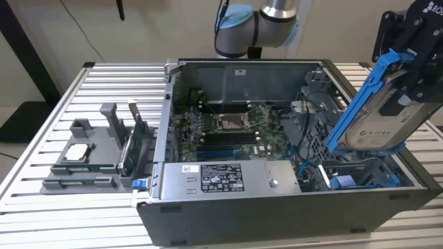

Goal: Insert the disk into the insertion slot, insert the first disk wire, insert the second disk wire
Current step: 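Insert the disk into the insertion slot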

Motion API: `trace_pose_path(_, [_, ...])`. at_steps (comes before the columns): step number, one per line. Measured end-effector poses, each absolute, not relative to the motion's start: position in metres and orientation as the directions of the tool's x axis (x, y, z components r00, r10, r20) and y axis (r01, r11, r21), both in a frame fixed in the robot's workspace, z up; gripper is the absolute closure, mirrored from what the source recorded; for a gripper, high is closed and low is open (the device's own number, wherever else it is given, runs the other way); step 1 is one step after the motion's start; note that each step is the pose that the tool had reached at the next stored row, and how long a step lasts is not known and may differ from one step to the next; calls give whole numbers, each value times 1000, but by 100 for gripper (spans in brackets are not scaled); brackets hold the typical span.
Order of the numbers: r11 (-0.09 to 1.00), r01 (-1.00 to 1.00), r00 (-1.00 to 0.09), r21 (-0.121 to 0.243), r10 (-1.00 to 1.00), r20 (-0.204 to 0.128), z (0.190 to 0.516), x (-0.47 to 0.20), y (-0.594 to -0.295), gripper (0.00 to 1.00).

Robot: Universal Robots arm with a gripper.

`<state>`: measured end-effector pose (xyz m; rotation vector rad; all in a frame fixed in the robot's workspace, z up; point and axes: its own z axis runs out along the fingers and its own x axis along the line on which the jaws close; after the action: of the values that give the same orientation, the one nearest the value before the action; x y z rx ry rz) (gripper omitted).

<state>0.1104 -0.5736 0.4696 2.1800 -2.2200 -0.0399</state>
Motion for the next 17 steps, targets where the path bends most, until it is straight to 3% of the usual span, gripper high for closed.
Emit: trace_pose_path(17, [18, -999, -18, 39, -1000, 3, 463, 110, -574, 67])
